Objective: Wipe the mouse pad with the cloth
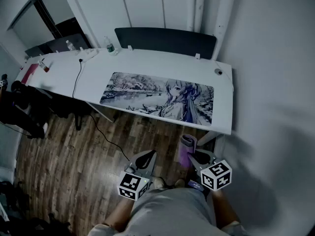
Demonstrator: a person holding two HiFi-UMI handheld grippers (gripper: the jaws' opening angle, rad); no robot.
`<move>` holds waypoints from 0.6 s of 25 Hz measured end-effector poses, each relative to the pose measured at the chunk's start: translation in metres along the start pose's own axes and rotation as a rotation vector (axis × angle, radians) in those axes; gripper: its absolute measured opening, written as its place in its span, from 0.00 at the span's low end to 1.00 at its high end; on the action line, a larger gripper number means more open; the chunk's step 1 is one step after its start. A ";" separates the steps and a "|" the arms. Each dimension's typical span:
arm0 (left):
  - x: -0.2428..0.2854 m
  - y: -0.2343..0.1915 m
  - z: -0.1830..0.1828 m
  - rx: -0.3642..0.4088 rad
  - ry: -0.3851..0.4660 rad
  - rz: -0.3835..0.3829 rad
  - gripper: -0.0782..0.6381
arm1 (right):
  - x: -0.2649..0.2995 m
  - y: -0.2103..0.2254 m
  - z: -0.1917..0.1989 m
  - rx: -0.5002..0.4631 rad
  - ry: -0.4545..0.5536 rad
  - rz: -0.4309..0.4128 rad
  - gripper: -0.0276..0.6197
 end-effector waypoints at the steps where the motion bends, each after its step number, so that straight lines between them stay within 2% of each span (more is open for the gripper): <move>1: -0.002 -0.001 -0.001 0.004 0.003 0.002 0.14 | 0.001 -0.004 0.001 -0.003 -0.003 -0.002 0.15; 10: -0.017 -0.010 0.004 -0.006 0.019 0.015 0.13 | 0.009 -0.027 0.005 -0.013 0.000 0.001 0.15; 15: -0.023 -0.017 0.007 -0.010 0.028 0.027 0.13 | 0.012 -0.032 0.006 0.020 0.026 0.017 0.16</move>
Point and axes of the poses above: the fingertips, and each gripper's own axes: x forward along the fingers, y to its right, z out of its underside, the point moved 8 cm from there along -x, backward along the fingers, and after that the axes turned 14 degrees about x, right-handed, at the moved point
